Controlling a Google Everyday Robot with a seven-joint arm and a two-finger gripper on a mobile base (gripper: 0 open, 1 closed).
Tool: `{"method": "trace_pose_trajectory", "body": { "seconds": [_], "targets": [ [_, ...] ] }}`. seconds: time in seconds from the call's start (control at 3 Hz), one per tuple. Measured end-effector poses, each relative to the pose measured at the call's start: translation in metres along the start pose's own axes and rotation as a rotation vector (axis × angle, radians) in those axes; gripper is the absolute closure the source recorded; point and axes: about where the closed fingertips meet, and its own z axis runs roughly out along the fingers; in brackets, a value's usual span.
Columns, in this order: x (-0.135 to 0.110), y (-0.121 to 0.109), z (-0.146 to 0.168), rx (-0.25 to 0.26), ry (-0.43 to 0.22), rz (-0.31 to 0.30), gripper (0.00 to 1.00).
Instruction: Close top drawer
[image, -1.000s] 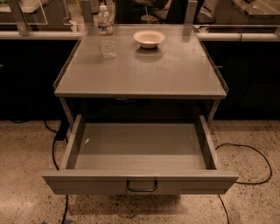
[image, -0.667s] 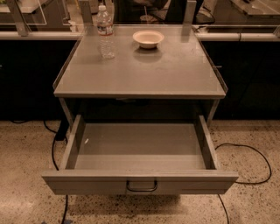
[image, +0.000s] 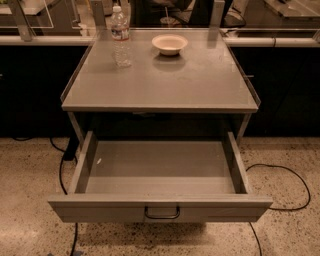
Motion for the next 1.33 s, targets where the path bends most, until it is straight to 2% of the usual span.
{"method": "trace_pose_trajectory", "body": {
  "seconds": [0.33, 0.67, 1.33],
  "targets": [
    [-0.001, 0.008, 0.014, -0.005, 0.047, -0.087, 0.00],
    [0.003, 0.033, 0.041, -0.031, 0.071, -0.143, 0.00],
    [0.010, 0.075, 0.064, -0.059, 0.061, -0.165, 0.00]
  ]
}}
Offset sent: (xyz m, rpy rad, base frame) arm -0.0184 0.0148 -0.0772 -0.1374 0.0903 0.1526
